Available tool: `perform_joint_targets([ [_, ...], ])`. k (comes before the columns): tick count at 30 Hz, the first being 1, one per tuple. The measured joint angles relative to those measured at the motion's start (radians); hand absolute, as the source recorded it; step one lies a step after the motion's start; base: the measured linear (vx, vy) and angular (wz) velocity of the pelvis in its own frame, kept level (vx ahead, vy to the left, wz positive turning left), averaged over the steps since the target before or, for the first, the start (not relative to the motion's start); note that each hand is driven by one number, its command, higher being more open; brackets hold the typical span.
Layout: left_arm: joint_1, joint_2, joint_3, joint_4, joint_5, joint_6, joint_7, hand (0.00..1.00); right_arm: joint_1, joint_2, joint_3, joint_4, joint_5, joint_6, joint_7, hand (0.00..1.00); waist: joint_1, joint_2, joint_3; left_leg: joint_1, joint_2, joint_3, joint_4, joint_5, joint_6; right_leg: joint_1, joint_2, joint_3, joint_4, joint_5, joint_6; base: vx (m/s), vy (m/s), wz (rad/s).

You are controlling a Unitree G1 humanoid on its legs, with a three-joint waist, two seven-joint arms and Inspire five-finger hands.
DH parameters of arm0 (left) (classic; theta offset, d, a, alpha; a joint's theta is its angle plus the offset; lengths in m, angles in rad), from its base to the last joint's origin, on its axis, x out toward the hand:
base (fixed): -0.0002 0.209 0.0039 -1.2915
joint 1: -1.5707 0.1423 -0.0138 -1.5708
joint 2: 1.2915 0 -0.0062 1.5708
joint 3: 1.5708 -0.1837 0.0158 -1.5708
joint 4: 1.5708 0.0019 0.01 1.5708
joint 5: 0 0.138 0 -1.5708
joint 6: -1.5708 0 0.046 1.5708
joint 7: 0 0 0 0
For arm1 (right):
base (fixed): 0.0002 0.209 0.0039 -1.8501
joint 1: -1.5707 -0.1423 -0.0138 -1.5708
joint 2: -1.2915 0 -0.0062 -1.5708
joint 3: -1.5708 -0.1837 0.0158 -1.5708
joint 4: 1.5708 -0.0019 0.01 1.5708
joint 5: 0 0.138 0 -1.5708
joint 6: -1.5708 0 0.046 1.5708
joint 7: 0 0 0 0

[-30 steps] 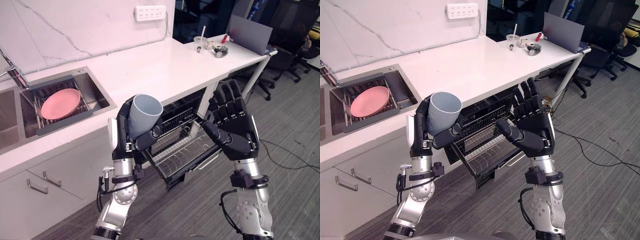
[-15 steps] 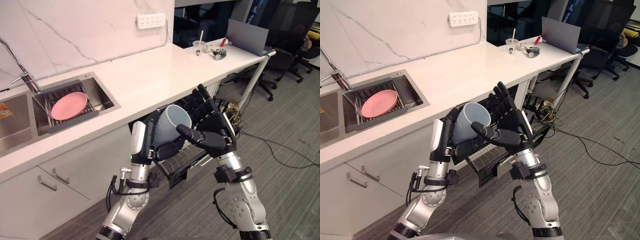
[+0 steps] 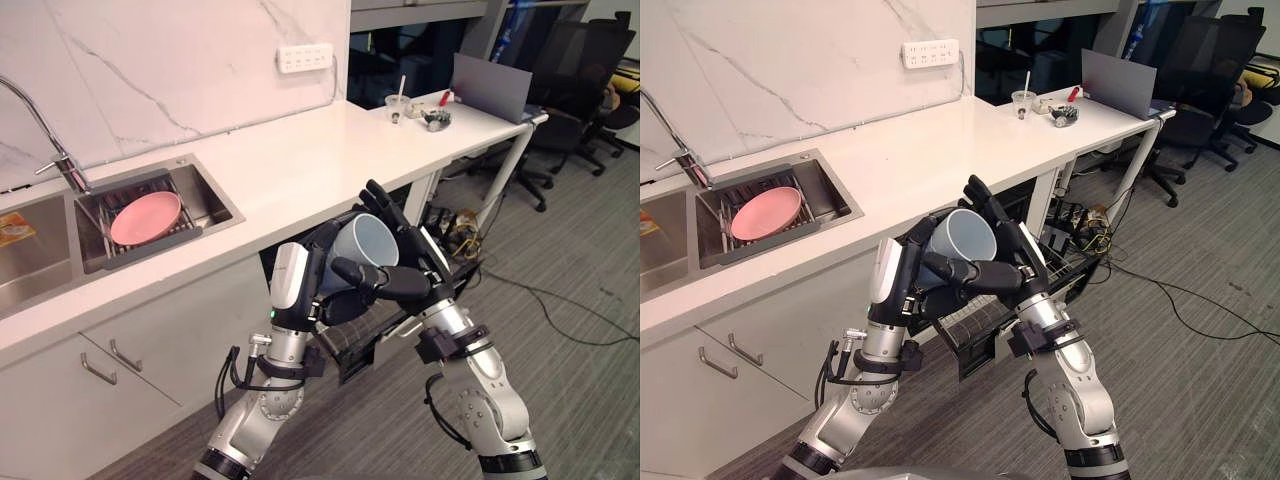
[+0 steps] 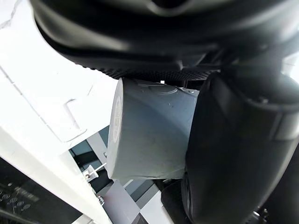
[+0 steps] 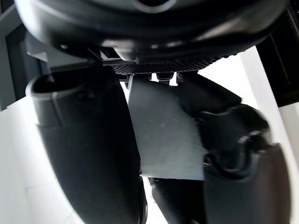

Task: Walk over to the sink, pick up the cup, carry it to the dishwasher, place the cup inside the dishwasher, then close the dishwasher door

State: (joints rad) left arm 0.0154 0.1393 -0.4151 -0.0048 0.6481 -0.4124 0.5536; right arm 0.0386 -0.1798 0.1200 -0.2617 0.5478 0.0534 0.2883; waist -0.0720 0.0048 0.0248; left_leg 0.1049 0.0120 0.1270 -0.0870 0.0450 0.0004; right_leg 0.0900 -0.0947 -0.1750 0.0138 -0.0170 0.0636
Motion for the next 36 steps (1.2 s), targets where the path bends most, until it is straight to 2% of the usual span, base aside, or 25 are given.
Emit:
perform_joint_targets([
  [3, -0.001, -0.002, -0.009, -0.002, 0.008, -0.003, 0.029, 0.00, 0.000, -0.001, 0.007, 0.002, -0.001, 0.051, -0.004, 0.00, 0.000, 0.000, 0.000, 0.000, 0.000, 0.000, -0.005, 0.003, 0.001, 0.000, 0.000, 0.000, 0.000, 0.002, 0.000, -0.04, -0.013, 0.00],
  [8, -0.002, -0.002, -0.008, -0.002, 0.027, -0.006, 0.061, 0.00, -0.004, -0.001, 0.006, 0.003, -0.001, 0.081, 0.007, 0.00, 0.001, -0.001, -0.001, -0.002, 0.000, -0.001, -0.005, 0.004, 0.000, -0.001, 0.000, -0.002, 0.000, 0.003, -0.001, -0.02, -0.005, 0.00],
  [13, -0.002, -0.032, -0.007, -0.011, 0.037, -0.006, 0.082, 0.00, -0.034, -0.001, 0.002, 0.010, -0.023, 0.075, -0.004, 0.00, 0.001, -0.003, -0.005, -0.006, 0.000, -0.004, -0.005, 0.008, 0.000, -0.003, 0.001, -0.006, -0.003, 0.005, -0.002, 0.00, 0.000, 0.00],
  [18, -0.002, -0.028, -0.006, -0.021, 0.040, 0.001, 0.082, 0.00, -0.033, 0.000, 0.009, 0.018, 0.003, 0.058, -0.025, 0.00, 0.001, -0.003, -0.018, -0.008, 0.001, -0.006, -0.004, 0.009, 0.000, -0.003, 0.002, -0.009, -0.004, 0.006, -0.003, 0.00, 0.000, 0.00],
  [19, -0.002, -0.028, -0.006, -0.023, 0.040, 0.002, 0.082, 1.00, -0.031, 0.001, 0.015, 0.019, 0.010, 0.051, -0.033, 0.00, 0.001, -0.003, -0.020, -0.008, 0.001, -0.007, -0.005, 0.009, -0.001, -0.003, 0.002, -0.010, -0.004, 0.006, -0.003, 0.00, 0.000, 0.00],
  [29, -0.002, -0.030, 0.000, -0.035, 0.036, 0.032, 0.083, 1.00, -0.027, 0.052, 0.006, 0.069, 0.138, 0.041, -0.079, 0.00, 0.003, -0.004, -0.023, -0.013, 0.003, -0.028, -0.006, 0.023, -0.004, 0.001, 0.003, -0.034, -0.004, 0.009, -0.007, -0.01, -0.009, 0.06],
  [34, 0.048, -0.050, 0.092, -0.035, -0.042, 0.038, 0.127, 1.00, -0.031, 0.078, -0.149, 0.128, 0.177, 0.041, -0.145, 0.00, 0.018, -0.006, -0.024, -0.026, 0.003, -0.058, -0.006, 0.034, -0.004, 0.006, 0.002, -0.065, -0.008, 0.010, -0.008, -0.03, -0.021, 0.17],
  [36, 0.073, -0.073, 0.179, -0.035, -0.093, 0.047, 0.164, 1.00, -0.031, 0.074, -0.244, 0.154, 0.177, 0.037, -0.177, 0.00, 0.027, -0.006, -0.023, -0.026, 0.002, -0.068, -0.006, 0.037, -0.004, 0.016, 0.003, -0.080, -0.017, 0.013, -0.008, -0.02, -0.018, 0.19],
])
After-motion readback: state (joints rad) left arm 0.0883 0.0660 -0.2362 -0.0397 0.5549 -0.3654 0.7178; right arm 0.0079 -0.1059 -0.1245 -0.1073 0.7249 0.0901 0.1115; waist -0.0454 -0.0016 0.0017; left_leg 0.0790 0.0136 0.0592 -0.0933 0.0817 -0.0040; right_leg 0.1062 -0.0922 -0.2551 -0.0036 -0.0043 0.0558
